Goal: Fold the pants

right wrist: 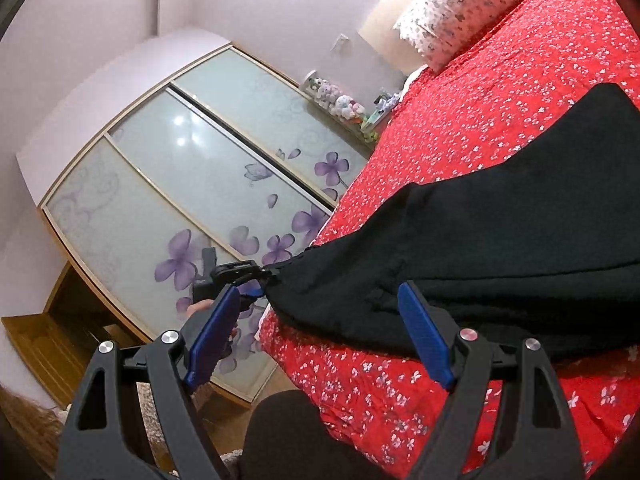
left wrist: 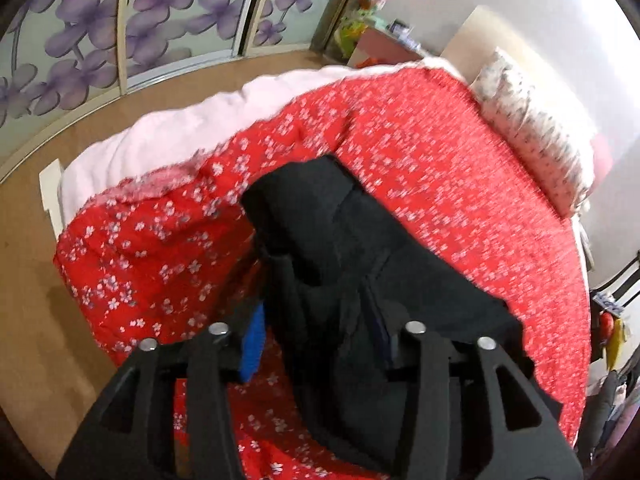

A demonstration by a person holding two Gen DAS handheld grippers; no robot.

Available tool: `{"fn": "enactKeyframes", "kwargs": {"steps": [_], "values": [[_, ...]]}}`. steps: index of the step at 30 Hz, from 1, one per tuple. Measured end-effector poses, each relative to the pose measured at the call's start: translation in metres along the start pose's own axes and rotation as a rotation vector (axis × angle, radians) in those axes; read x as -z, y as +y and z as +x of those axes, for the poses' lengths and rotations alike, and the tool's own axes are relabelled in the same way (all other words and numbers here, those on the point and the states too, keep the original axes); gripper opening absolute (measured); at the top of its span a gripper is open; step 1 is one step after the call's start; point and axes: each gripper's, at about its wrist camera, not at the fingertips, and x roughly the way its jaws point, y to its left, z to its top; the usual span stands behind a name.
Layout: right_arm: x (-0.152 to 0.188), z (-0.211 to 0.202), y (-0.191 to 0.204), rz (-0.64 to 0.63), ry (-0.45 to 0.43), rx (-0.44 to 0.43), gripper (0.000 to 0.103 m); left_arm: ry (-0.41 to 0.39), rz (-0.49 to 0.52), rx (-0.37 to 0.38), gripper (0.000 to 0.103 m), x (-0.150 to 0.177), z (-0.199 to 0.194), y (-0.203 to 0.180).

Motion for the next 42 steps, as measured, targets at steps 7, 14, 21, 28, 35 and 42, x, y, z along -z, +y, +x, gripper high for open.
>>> {"fn": "enactKeyframes", "kwargs": {"steps": [7, 14, 21, 28, 35, 42], "values": [[-0.001, -0.005, -0.003, 0.017, -0.010, 0.002, 0.083, -0.028, -0.042, -0.025, 0.020, 0.004, 0.010, 0.014], [-0.002, -0.009, -0.002, 0.014, -0.029, -0.007, 0.083, -0.162, 0.082, 0.067, 0.017, 0.010, -0.028, -0.016], [-0.005, -0.018, -0.002, 0.020, -0.062, -0.023, 0.083, -0.308, 0.333, 0.135, 0.016, 0.033, -0.079, -0.100], [-0.011, -0.039, -0.007, 0.043, -0.142, -0.023, 0.083, -0.346, 0.546, 0.292, 0.016, 0.081, -0.126, -0.200], [-0.018, -0.082, -0.024, 0.116, -0.317, 0.048, 0.083, -0.227, 0.670, 0.482, 0.016, 0.161, -0.132, -0.296], [-0.016, -0.141, -0.051, 0.231, -0.535, 0.158, 0.083, 0.030, 0.785, 0.562, 0.016, 0.281, -0.066, -0.359]]}}
